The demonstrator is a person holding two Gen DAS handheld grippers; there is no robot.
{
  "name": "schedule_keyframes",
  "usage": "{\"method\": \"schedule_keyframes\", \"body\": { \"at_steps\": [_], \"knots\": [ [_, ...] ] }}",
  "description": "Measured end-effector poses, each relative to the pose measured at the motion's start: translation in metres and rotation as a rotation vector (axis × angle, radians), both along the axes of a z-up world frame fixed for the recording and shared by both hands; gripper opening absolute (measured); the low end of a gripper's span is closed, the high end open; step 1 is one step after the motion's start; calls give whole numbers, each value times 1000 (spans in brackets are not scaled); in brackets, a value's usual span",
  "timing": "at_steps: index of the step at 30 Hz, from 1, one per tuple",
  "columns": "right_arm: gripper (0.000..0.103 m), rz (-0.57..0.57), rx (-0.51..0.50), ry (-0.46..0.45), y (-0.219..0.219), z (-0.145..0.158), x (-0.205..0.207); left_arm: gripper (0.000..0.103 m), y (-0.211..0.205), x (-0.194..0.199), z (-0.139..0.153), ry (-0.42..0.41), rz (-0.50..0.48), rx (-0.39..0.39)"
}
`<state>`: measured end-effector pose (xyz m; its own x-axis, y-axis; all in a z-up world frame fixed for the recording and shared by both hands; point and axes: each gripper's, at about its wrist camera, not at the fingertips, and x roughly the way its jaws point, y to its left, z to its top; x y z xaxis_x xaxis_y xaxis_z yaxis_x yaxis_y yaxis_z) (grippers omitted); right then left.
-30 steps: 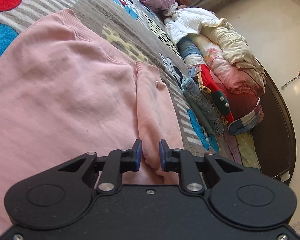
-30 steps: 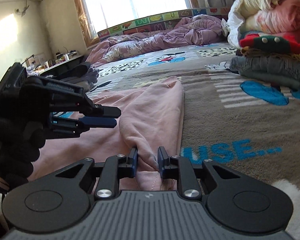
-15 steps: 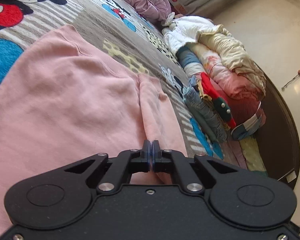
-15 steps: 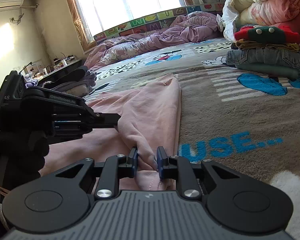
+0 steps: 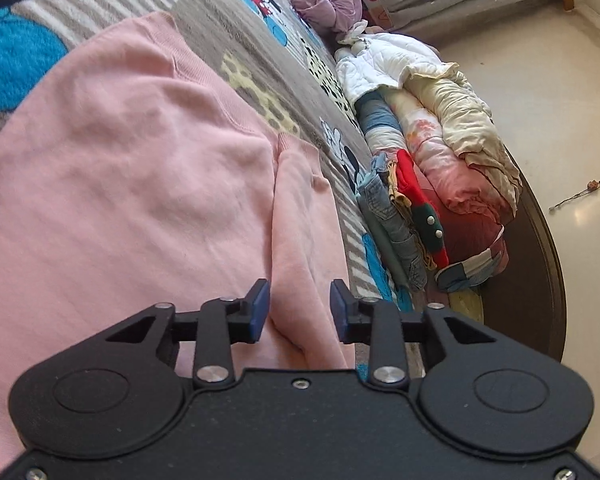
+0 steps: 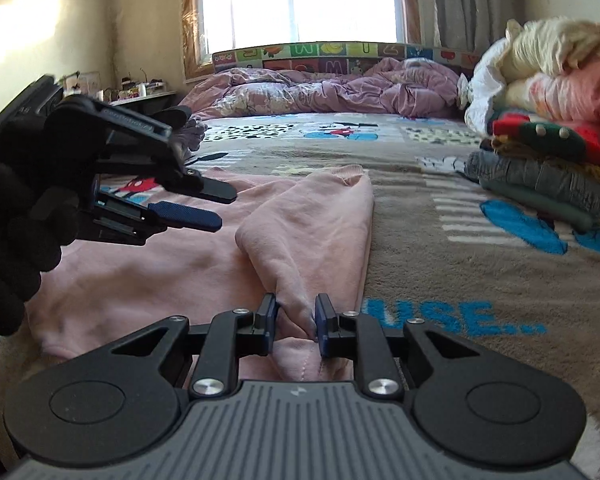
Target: Fold clothes
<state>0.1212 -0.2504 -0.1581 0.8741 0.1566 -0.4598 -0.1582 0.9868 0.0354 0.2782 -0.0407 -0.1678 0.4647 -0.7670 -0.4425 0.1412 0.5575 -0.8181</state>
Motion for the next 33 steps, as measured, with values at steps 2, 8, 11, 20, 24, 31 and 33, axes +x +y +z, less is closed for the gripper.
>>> {"method": "schedule_keyframes", "body": {
  "at_steps": [2,8,11,20,24,31,33],
  "knots": [
    [23,18,-114,-49,13,2,-7,41,-6,-1,-1,-3,-6,12],
    [28,104,-326,-60,40,-6,-12,6,-11,-4,-7,-31,4,82],
    [28,112,-341,-50,42,-6,-12,6,2,-3,-3,-33,32,23],
    [28,87,-180,-9,19,-3,-11,47,0,-2,-10,94,14,-84],
    [26,66,-69,18,6,-3,-9,47,-6,8,-15,120,23,-114],
    [23,47,19,26,-5,-7,-7,7,-20,16,-12,24,10,-18],
    [23,46,32,23,-7,-7,-8,3,-16,12,-7,-38,24,-21]
  ]
}}
